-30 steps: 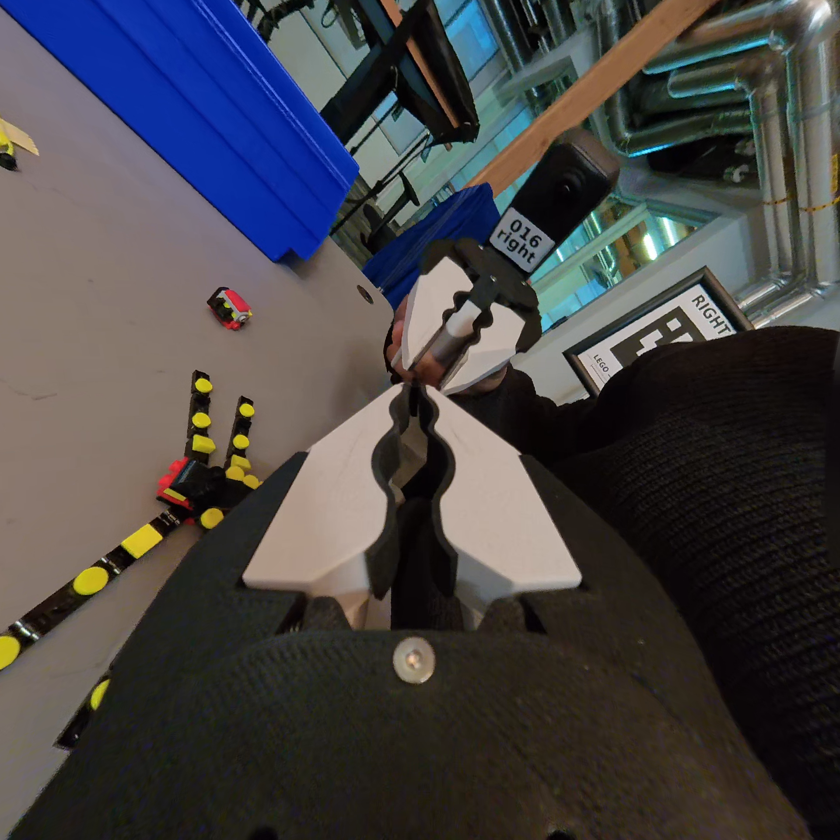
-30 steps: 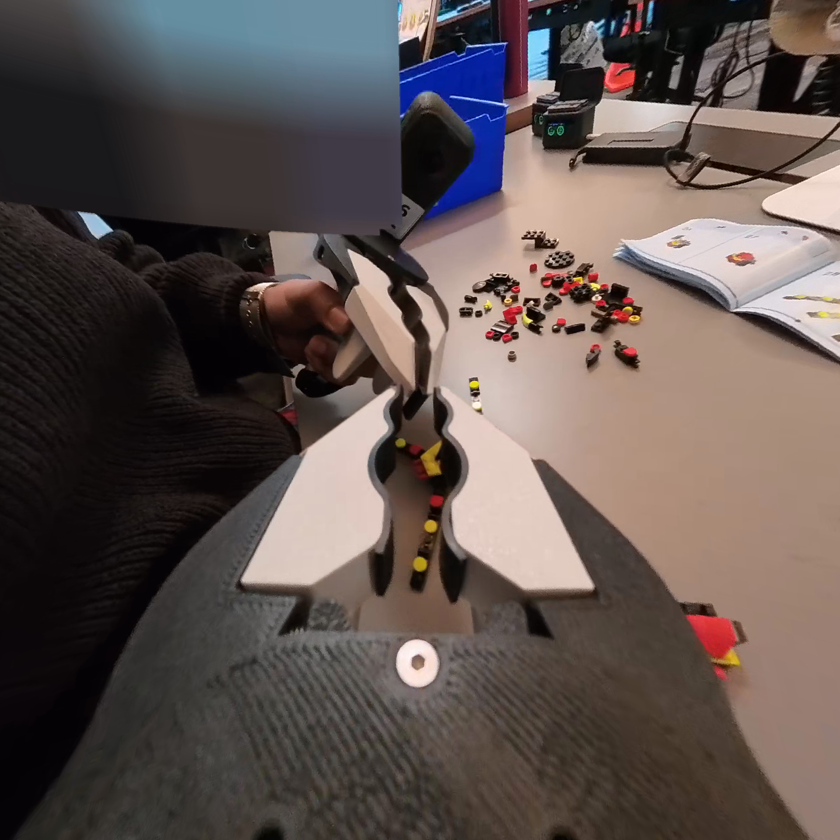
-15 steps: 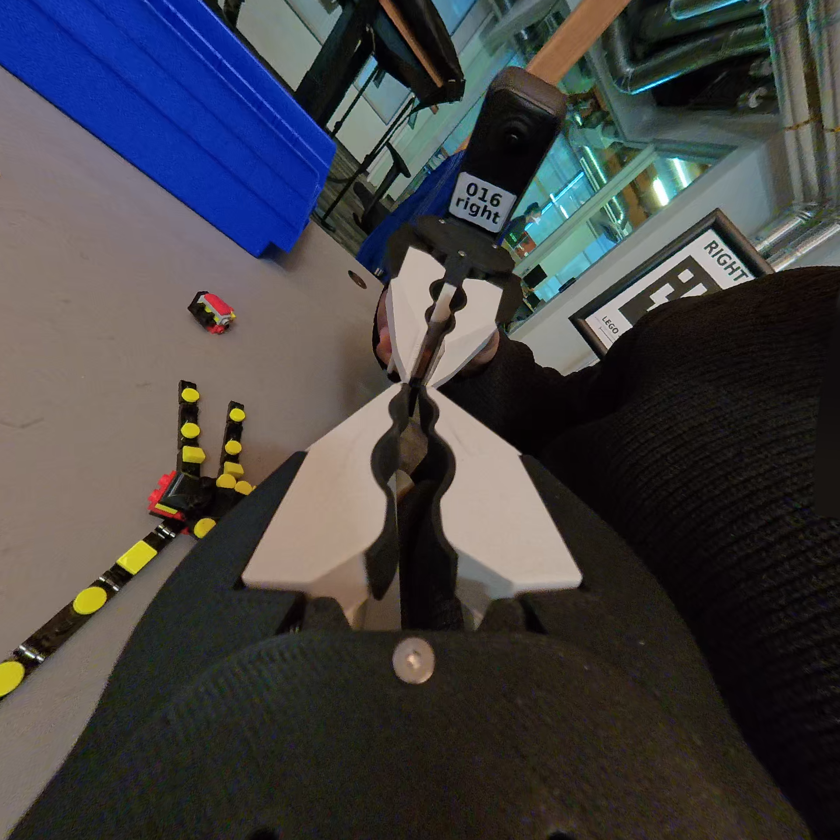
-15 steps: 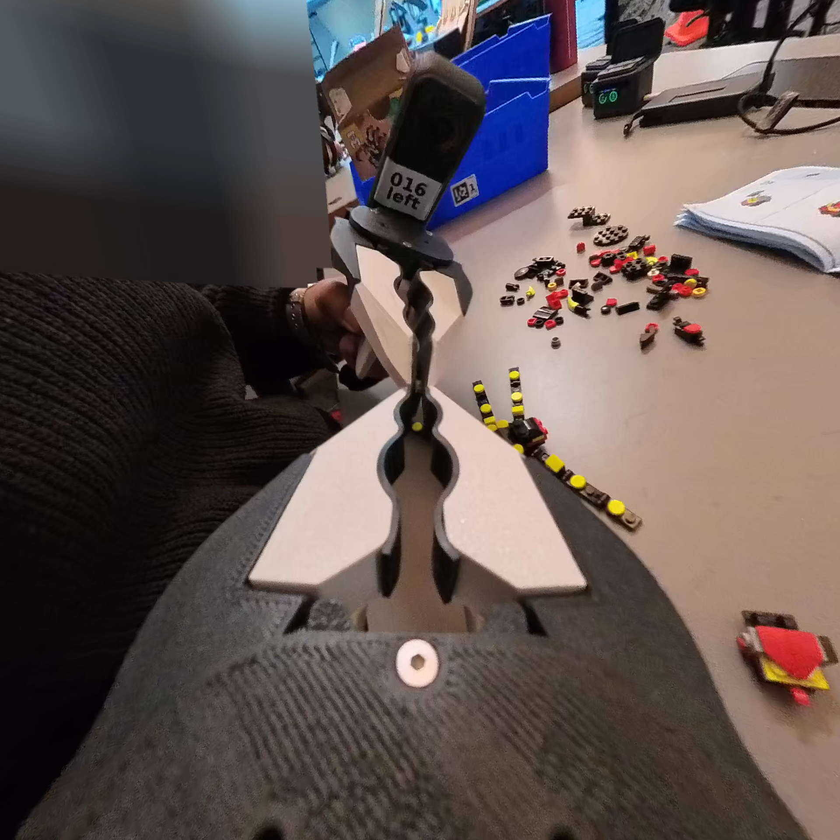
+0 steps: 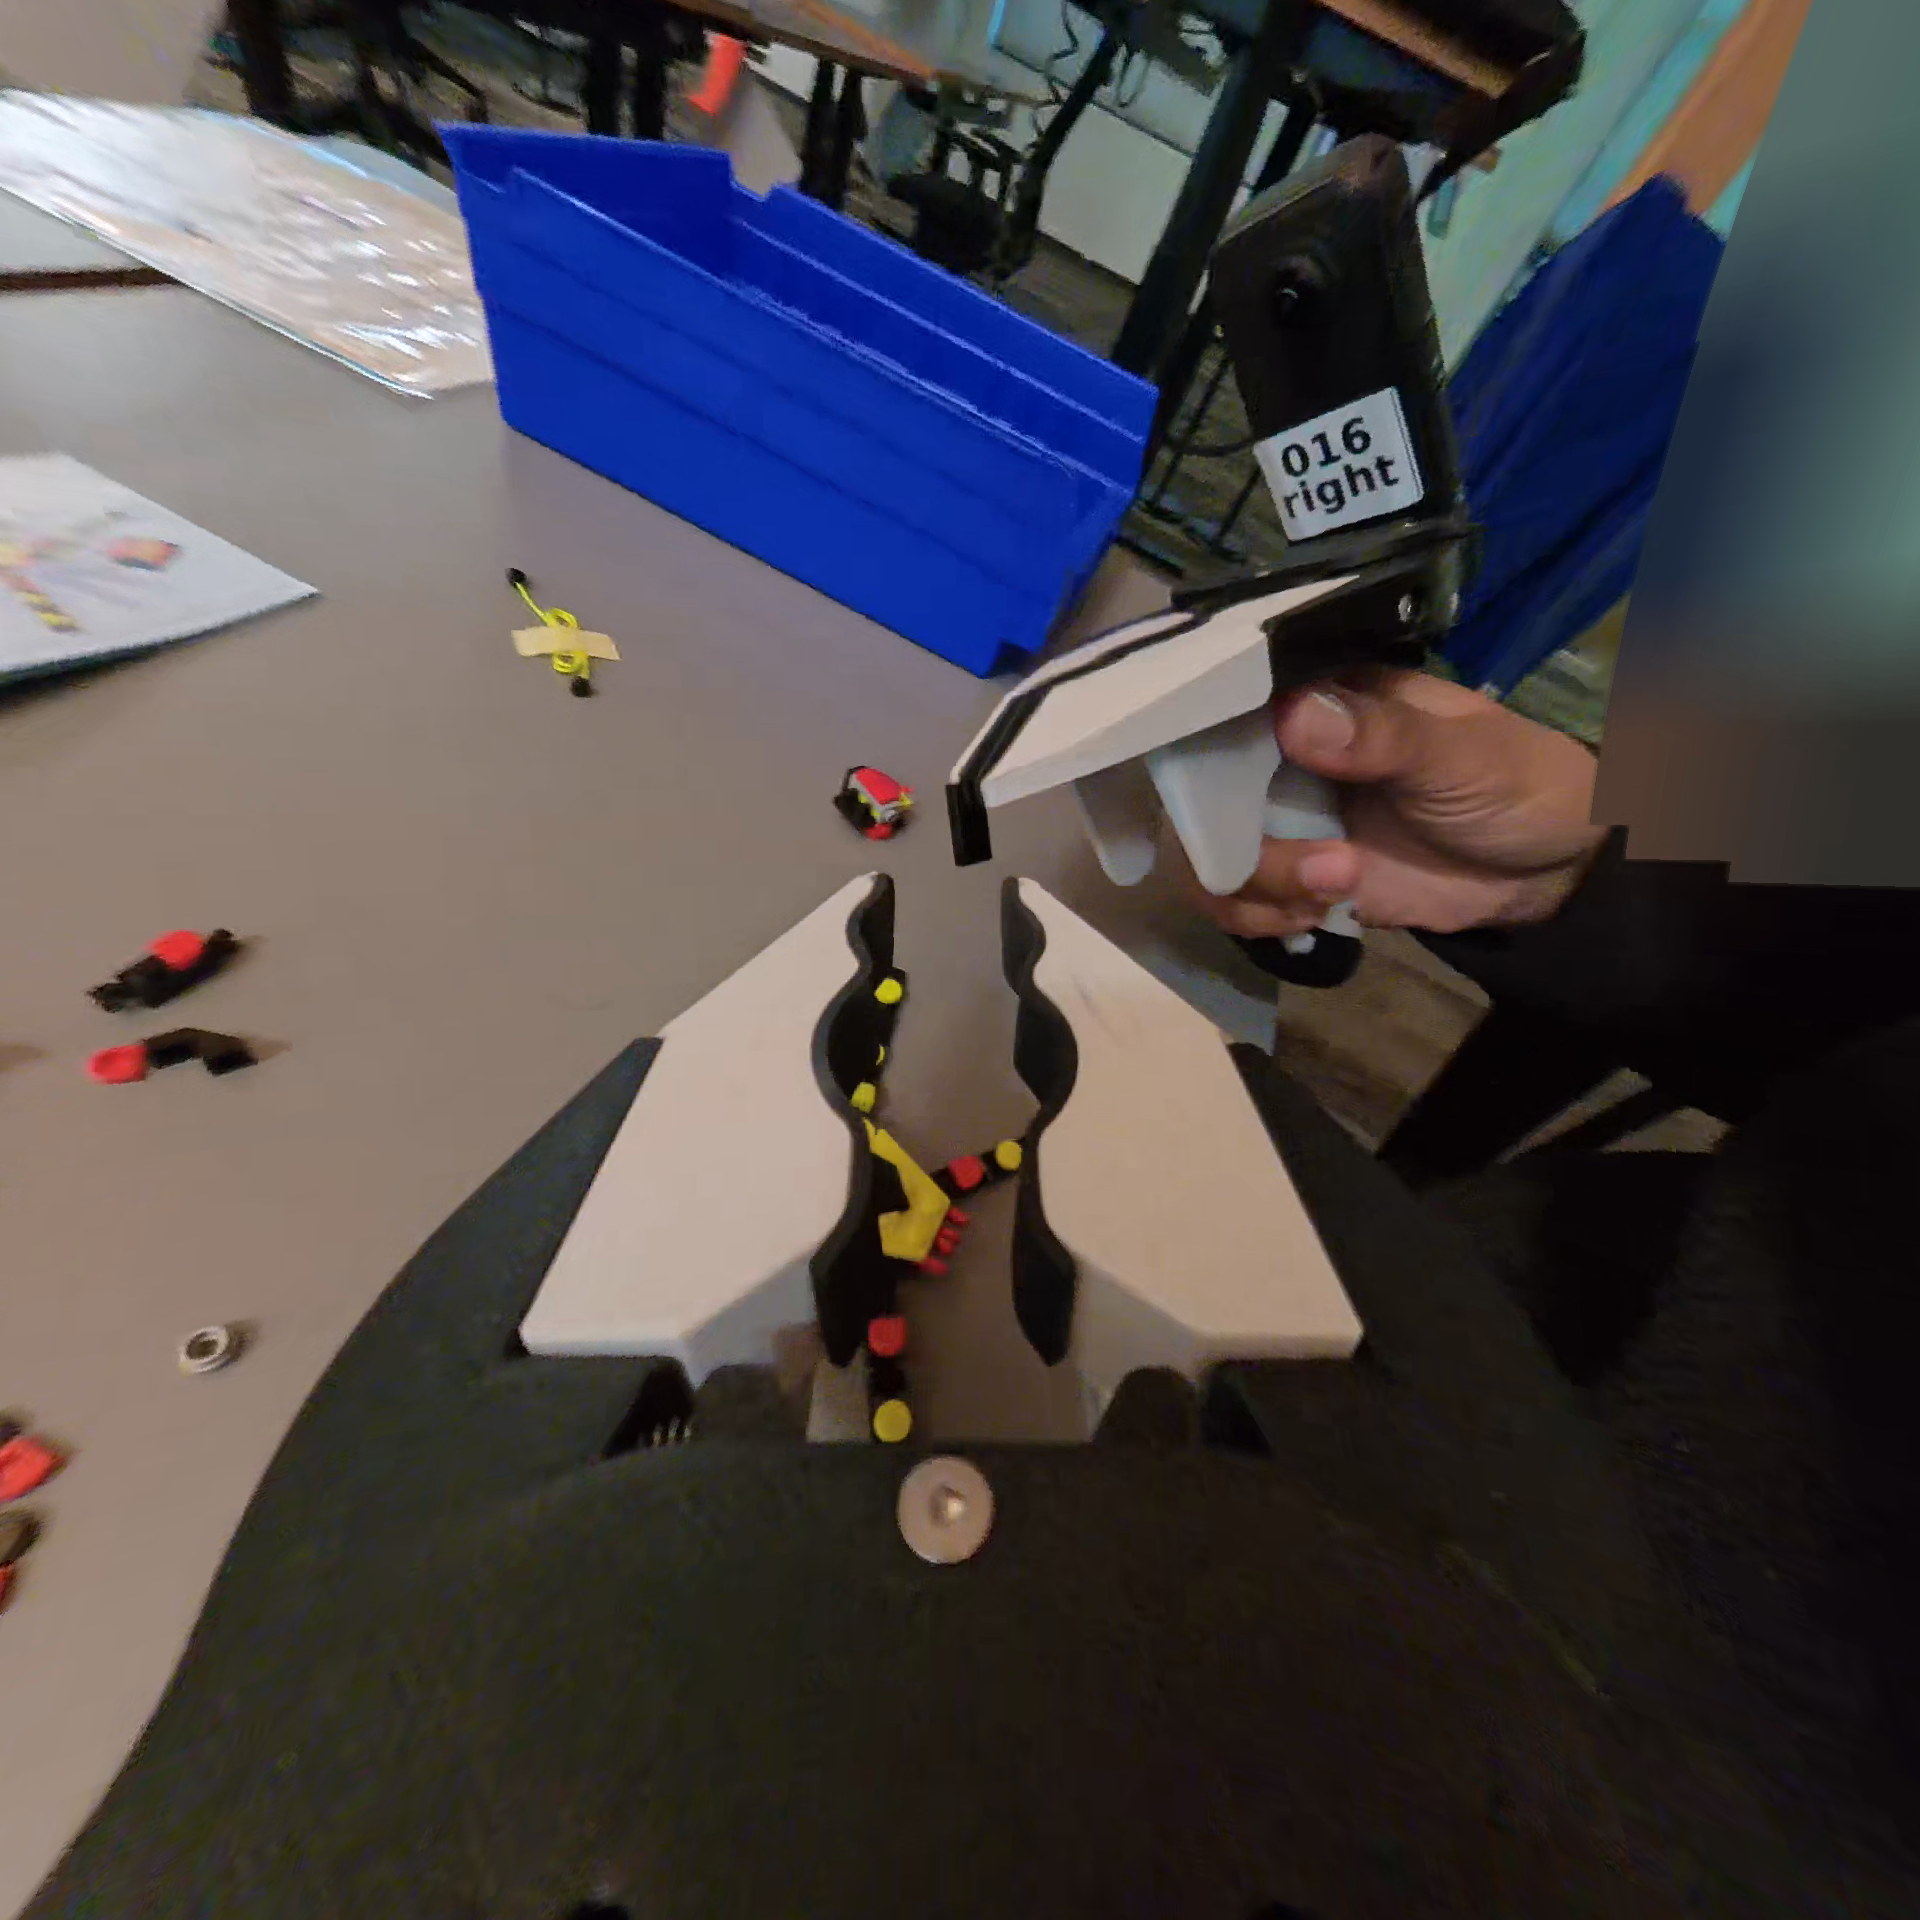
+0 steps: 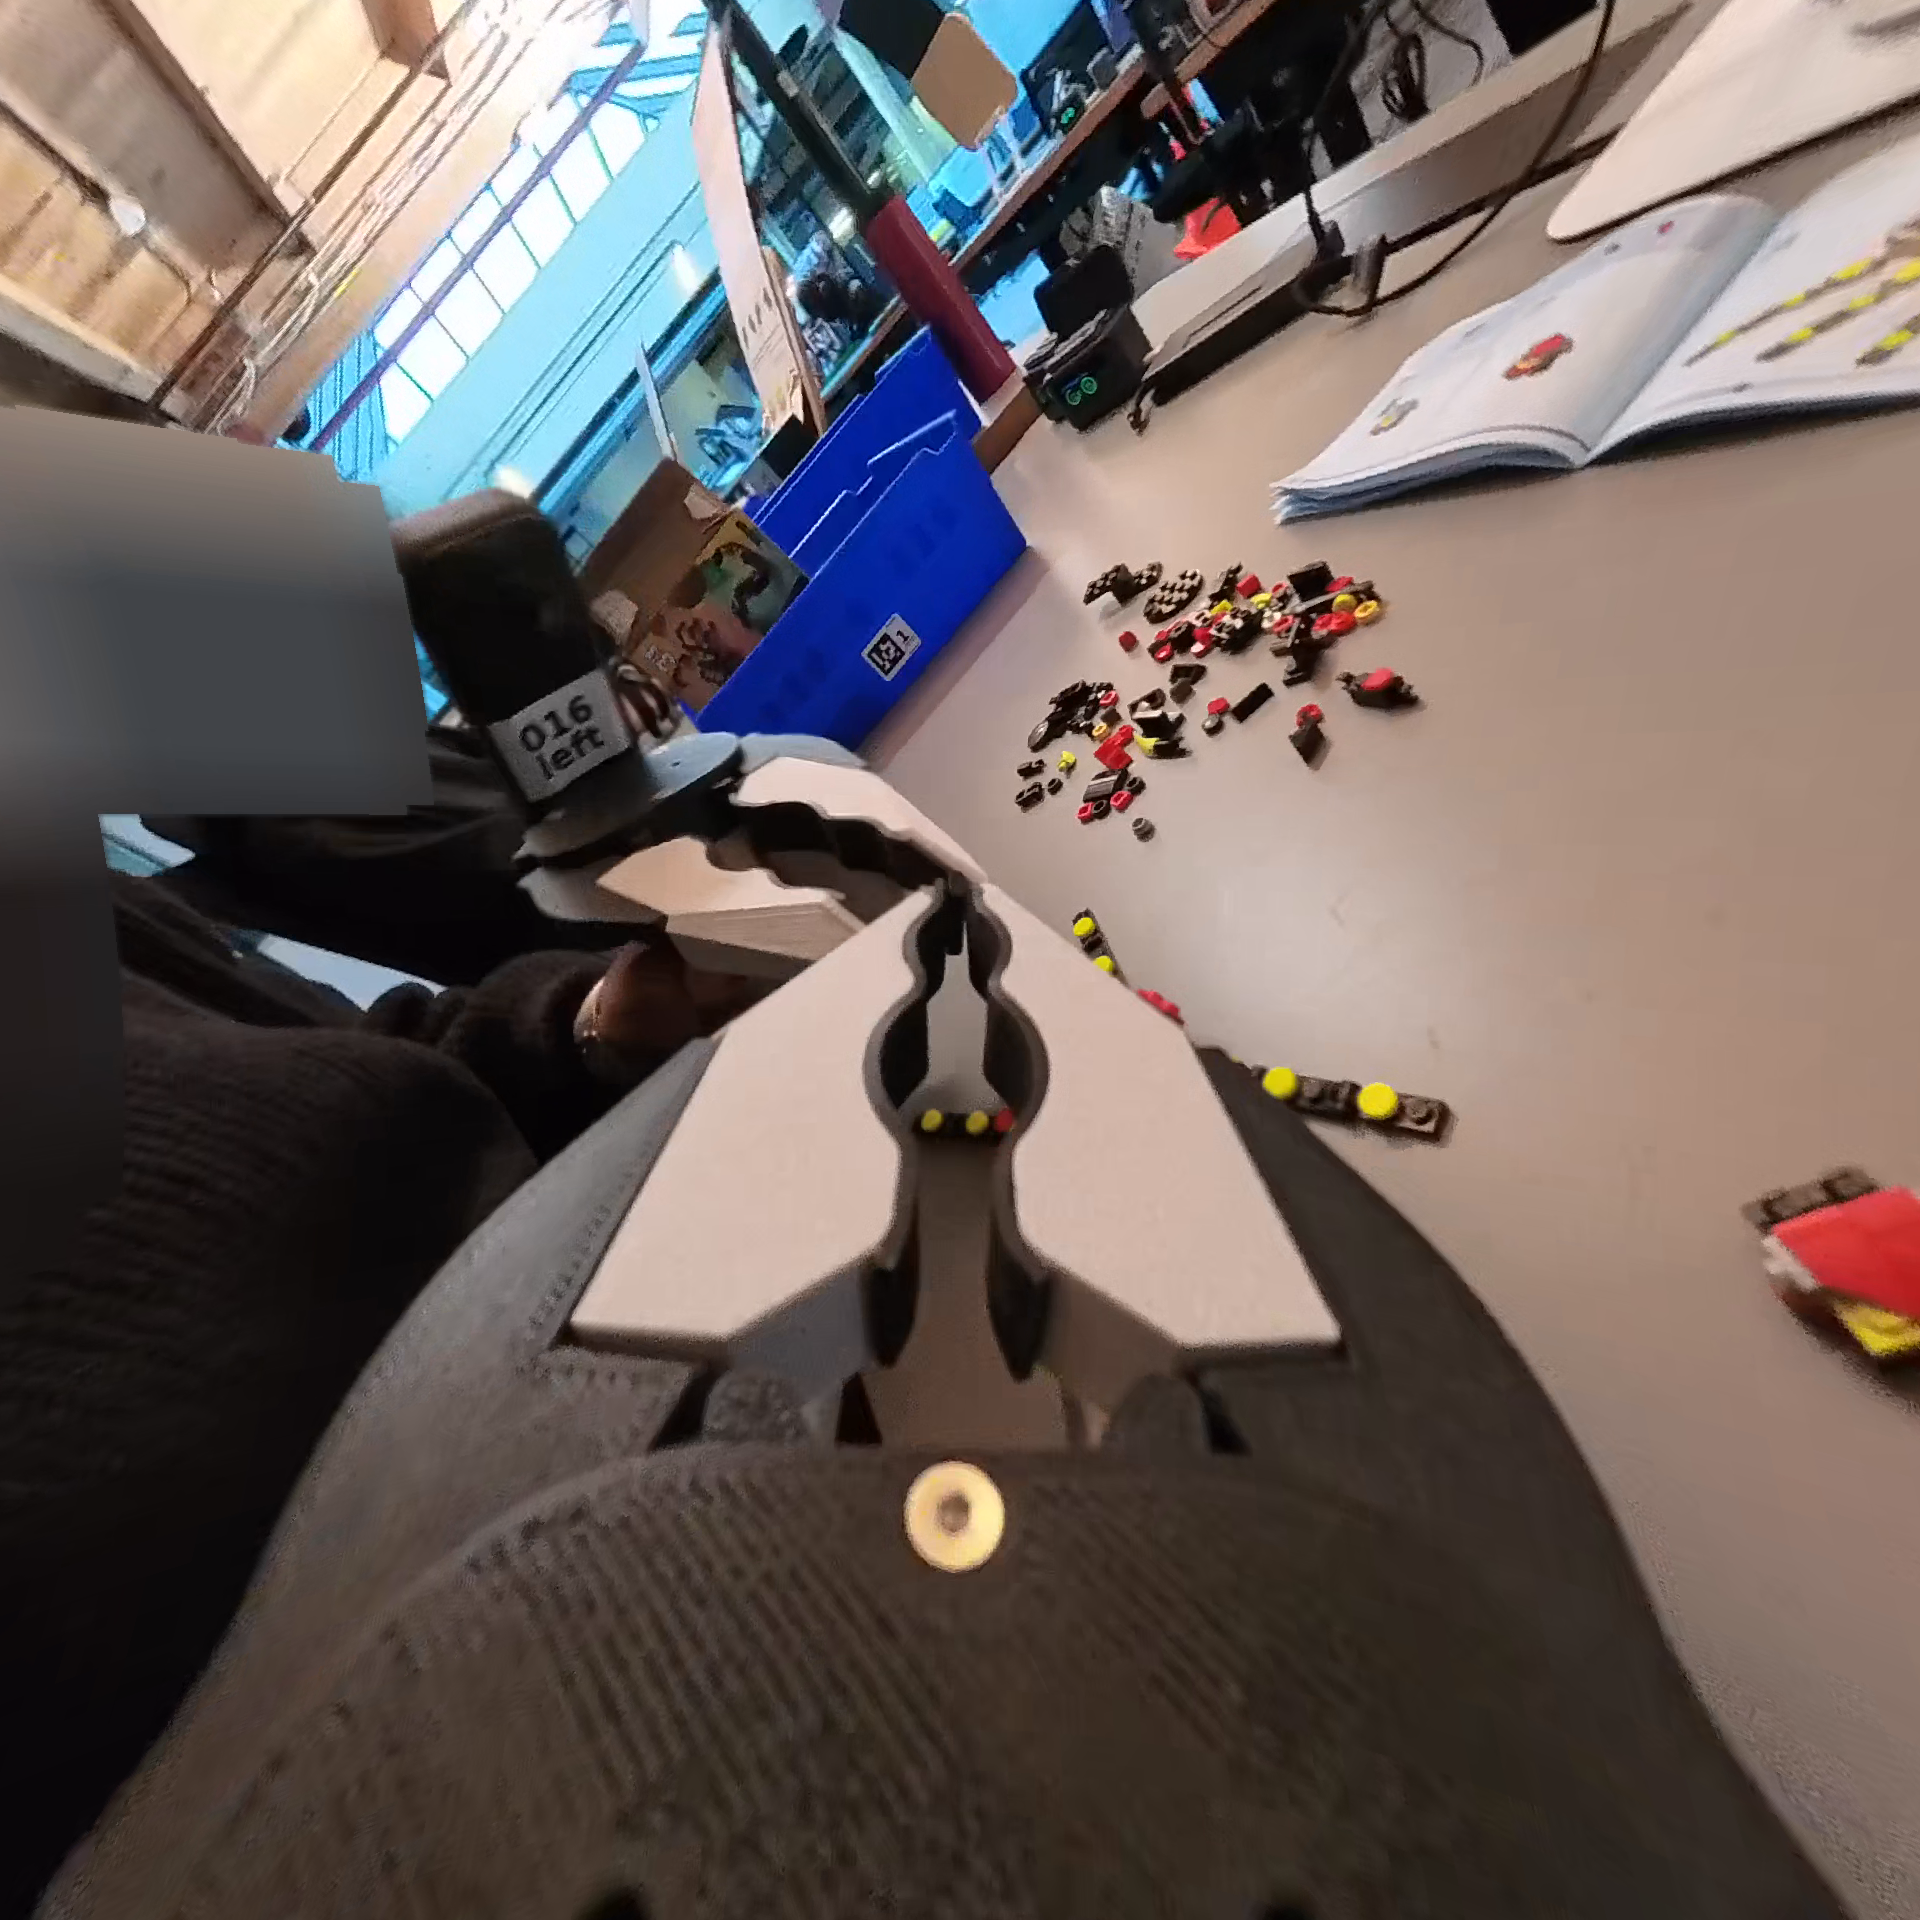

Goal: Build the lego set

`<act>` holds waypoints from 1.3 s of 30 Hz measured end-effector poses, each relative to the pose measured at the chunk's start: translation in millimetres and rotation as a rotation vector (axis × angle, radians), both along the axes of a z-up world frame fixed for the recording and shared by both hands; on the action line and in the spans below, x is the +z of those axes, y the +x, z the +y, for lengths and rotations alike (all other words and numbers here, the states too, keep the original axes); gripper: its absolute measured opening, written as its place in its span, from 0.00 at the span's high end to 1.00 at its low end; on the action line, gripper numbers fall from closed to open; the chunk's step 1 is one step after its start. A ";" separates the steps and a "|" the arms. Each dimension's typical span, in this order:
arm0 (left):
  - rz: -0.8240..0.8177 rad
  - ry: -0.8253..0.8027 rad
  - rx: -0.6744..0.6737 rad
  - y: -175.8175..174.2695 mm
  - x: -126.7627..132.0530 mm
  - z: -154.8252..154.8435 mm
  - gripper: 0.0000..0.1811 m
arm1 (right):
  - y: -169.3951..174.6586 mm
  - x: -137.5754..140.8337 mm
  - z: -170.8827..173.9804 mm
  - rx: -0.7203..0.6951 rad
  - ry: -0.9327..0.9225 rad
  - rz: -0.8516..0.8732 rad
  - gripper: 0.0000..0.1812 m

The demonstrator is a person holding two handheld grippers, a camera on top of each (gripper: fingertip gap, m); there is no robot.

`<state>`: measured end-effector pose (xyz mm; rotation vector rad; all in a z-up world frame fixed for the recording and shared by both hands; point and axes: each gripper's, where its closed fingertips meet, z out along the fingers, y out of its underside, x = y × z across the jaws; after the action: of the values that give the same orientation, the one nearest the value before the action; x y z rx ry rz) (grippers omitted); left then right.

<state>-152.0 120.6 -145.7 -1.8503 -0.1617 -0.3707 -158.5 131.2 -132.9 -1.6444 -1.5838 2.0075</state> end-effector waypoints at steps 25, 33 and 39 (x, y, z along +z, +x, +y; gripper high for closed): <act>0.089 0.025 0.020 0.1 6.2 0.2 0.98 | -3.4 1.4 -8.5 -0.006 -0.103 -0.023 0.94; 0.161 0.011 -0.022 7.6 3.0 0.0 0.98 | 3.9 -2.2 -11.5 0.066 -0.032 -0.020 0.94; 0.226 -0.003 -0.043 12.1 -1.0 0.0 0.98 | 6.9 -9.2 -14.0 0.093 0.053 -0.036 1.00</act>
<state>-139.8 120.6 -146.7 -1.8863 0.0320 -0.1880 -151.7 117.1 -142.1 -1.6249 -1.7416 1.9708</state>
